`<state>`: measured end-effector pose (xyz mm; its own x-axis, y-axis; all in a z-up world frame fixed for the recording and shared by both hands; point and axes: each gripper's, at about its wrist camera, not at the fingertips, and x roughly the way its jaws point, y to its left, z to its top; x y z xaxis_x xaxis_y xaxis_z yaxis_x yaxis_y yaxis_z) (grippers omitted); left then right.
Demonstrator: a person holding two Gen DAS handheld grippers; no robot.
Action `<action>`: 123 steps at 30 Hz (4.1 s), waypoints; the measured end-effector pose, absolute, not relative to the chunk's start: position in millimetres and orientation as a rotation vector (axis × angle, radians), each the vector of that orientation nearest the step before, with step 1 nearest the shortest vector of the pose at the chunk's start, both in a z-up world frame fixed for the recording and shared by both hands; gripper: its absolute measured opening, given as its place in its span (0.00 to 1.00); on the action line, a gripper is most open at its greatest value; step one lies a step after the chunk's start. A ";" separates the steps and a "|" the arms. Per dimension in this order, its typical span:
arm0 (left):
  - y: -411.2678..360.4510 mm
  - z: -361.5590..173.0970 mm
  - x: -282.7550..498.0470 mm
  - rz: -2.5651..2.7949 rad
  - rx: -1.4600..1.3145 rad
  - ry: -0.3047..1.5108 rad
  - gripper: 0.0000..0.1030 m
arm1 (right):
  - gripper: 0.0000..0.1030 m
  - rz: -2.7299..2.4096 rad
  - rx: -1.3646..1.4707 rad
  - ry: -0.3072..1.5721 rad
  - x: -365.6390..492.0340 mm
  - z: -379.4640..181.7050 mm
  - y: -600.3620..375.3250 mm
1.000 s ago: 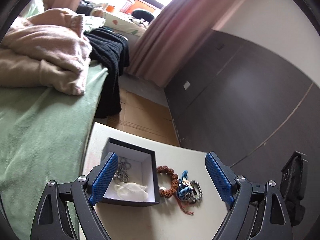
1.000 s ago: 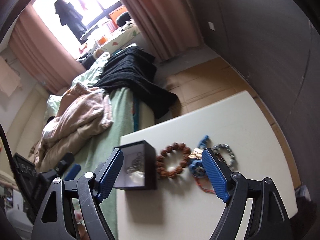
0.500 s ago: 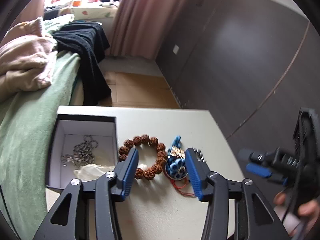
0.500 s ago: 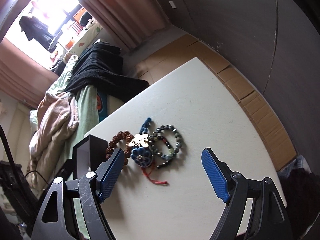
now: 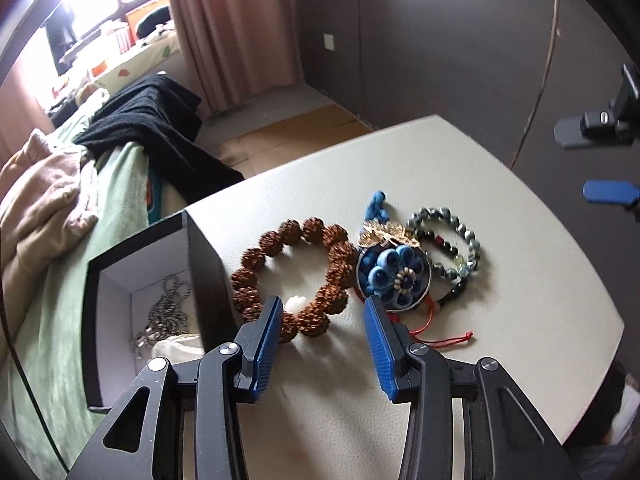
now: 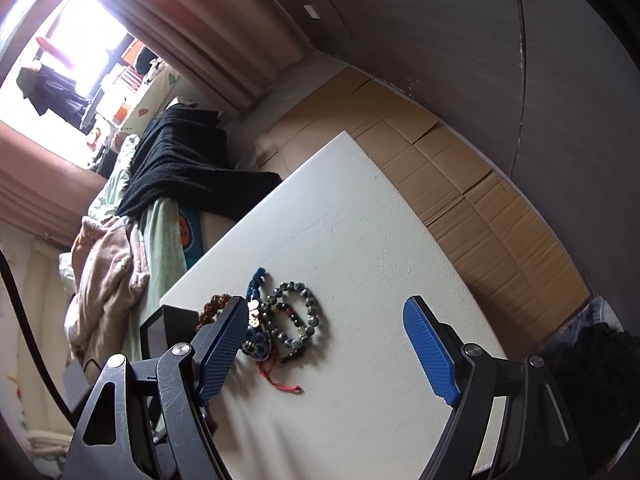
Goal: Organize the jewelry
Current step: 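Grasp the brown rudraksha bead bracelet with the left gripper and lift, then drop the brown bracelet into the box with the left gripper while the right gripper grasps the gold butterfly charm, then release the gold butterfly charm into the black box with the right gripper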
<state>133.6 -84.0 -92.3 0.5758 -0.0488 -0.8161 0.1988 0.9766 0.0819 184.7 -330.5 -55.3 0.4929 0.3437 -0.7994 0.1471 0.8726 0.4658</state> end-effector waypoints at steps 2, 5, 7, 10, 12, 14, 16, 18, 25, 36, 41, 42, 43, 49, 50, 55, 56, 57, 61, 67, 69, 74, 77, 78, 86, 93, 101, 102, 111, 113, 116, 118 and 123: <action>-86.1 -96.3 136.5 -0.125 0.194 0.950 0.43 | 0.79 0.122 0.524 1.066 187.2 -56.3 -331.4; -91.7 -103.5 141.4 -0.110 0.236 0.957 0.43 | 0.79 0.117 0.517 1.076 189.1 -59.1 -331.4; -94.8 -106.8 144.7 -0.097 0.250 0.959 0.43 | 0.79 0.121 0.510 1.088 190.4 -61.7 -328.9; -98.8 -109.9 146.3 -0.070 0.293 0.949 0.38 | 0.78 0.140 0.498 1.111 191.8 -67.5 -322.1; -95.3 -107.9 146.3 -0.061 0.277 0.944 0.32 | 0.78 0.157 0.501 1.122 191.7 -70.7 -319.4; -86.6 -101.7 147.7 -0.075 0.201 0.940 0.23 | 0.78 0.172 0.506 1.131 191.6 -73.8 -314.8; -77.9 -97.0 149.9 -0.087 0.125 0.947 0.19 | 0.76 0.183 0.503 1.138 191.9 -75.9 -310.7; -73.7 -93.2 150.4 -0.093 0.080 0.942 0.19 | 0.70 0.193 0.501 1.147 192.7 -78.3 -306.0; -56.1 -65.0 145.5 -0.149 -0.096 0.876 0.19 | 0.56 0.237 0.487 1.167 198.3 -88.3 -283.3; -17.3 -45.1 141.8 -0.170 -0.321 0.820 0.19 | 0.56 0.272 0.392 1.144 213.5 -95.3 -234.7; 7.4 -32.5 138.7 -0.168 -0.436 0.773 0.19 | 0.56 0.248 0.284 1.146 220.1 -101.0 -208.4; 12.0 -29.9 137.7 -0.167 -0.453 0.763 0.19 | 0.56 0.242 0.262 1.146 221.3 -102.6 -202.8; 17.8 -26.8 136.1 -0.167 -0.472 0.751 0.19 | 0.56 0.236 0.240 1.147 222.4 -104.0 -198.1; 40.0 -18.6 128.5 -0.169 -0.530 0.723 0.19 | 0.56 0.183 0.114 1.135 225.7 -109.2 -179.4; 42.8 -17.8 127.1 -0.171 -0.540 0.721 0.19 | 0.56 0.177 0.098 1.126 225.2 -109.2 -177.6; 43.2 -19.2 123.4 -0.183 -0.545 0.723 0.19 | 0.37 0.124 0.084 1.137 219.7 -112.0 -181.7; 42.7 -19.1 122.8 -0.182 -0.538 0.723 0.19 | 0.37 0.119 0.096 1.138 218.2 -110.8 -184.0; 40.6 -18.1 120.5 -0.182 -0.528 0.721 0.19 | 0.36 0.111 0.110 1.135 216.3 -109.0 -186.7; 41.3 -12.3 111.7 -0.182 -0.516 0.700 0.19 | 0.36 0.112 0.162 1.120 207.7 -101.9 -195.7; 48.5 6.7 83.8 -0.152 -0.513 0.651 0.19 | 0.36 0.138 0.194 1.069 191.7 -83.6 -204.2; 55.0 14.3 74.2 -0.141 -0.516 0.625 0.19 | 0.36 0.154 0.203 1.046 184.7 -76.1 -207.4; 63.1 20.7 62.9 -0.113 -0.504 0.594 0.19 | 0.36 0.206 0.221 0.984 168.2 -57.3 -210.7; 65.3 13.6 66.6 -0.100 -0.504 0.618 0.19 | 0.36 0.250 0.250 0.955 160.8 -47.4 -211.1; 66.9 10.4 67.9 -0.098 -0.509 0.629 0.19 | 0.36 0.265 0.258 0.946 158.4 -44.4 -210.7; 83.8 -4.4 85.1 -0.104 -0.561 0.709 0.33 | 0.36 0.389 0.308 0.926 156.7 -37.7 -185.0; 109.6 -2.0 82.5 -0.023 -0.607 0.656 0.74 | 0.36 0.503 0.355 0.942 164.9 -43.2 -155.2; 131.2 -9.4 89.7 0.009 -0.673 0.665 0.74 | 0.37 0.645 0.400 0.999 176.9 -58.5 -103.7; 132.1 -9.7 90.6 0.009 -0.674 0.666 0.74 | 0.37 0.661 0.403 1.006 179.2 -60.6 -97.5; 121.8 -11.0 93.8 -0.012 -0.660 0.679 0.74 | 0.61 0.588 0.414 1.041 184.3 -65.3 -119.7; 114.6 -10.9 94.2 -0.021 -0.649 0.682 0.74 | 0.62 0.555 0.407 1.029 181.6 -60.9 -133.5; 100.7 -10.8 93.3 -0.033 -0.624 0.691 0.74 | 0.62 0.503 0.406 1.021 176.2 -56.2 -155.3; 90.9 -9.8 93.2 -0.043 -0.603 0.696 0.74 | 0.62 0.469 0.405 1.024 174.1 -54.5 -169.3; 67.4 -7.9 91.6 -0.070 -0.557 0.699 0.74 | 0.62 0.381 0.419 1.012 169.4 -50.7 -206.1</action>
<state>91.6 67.4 -7.9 0.7696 -0.2427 -0.5905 -0.1208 0.8529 -0.5079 169.4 -206.1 -50.7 0.4780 0.4908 -0.7285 -0.1123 0.8567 0.5034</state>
